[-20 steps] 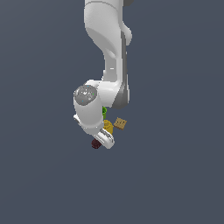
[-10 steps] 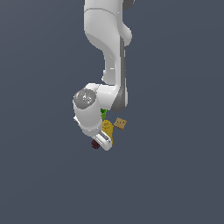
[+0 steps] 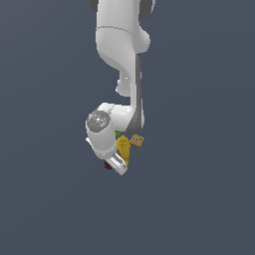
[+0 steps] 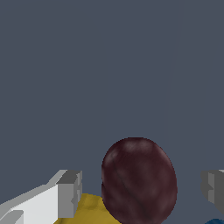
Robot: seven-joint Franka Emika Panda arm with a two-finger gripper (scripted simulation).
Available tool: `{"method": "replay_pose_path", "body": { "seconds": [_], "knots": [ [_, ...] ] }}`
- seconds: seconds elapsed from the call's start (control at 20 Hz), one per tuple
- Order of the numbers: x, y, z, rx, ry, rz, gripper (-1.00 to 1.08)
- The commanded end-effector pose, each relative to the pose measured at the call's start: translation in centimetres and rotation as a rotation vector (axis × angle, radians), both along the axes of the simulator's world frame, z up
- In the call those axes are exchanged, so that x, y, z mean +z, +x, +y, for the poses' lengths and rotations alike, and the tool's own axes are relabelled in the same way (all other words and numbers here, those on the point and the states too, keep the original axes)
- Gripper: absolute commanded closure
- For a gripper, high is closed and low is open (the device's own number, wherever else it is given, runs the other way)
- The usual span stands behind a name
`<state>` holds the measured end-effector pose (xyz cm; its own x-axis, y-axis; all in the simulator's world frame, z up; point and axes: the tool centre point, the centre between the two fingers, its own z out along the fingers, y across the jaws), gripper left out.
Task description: Pick up a designated object from a clutter of objects.
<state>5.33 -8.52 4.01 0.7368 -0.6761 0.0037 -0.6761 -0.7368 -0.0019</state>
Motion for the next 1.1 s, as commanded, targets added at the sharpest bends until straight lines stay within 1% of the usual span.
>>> {"method": "replay_pose_path", "body": {
  "seconds": [0.0,0.15,0.2,0.65,1.05],
  "knots": [
    [-1.0,-0.1,0.2,0.002,0.001,0.004,-0.92],
    [-1.2,0.0,0.2,0.002,0.001,0.004,-0.92],
    [-1.2,0.0,0.2,0.002,0.001,0.004,1.08],
    [-1.2,0.0,0.2,0.002,0.001,0.004,1.08],
    [0.5,0.4,-0.5,0.001,0.001,0.001,1.08]
  ]
}}
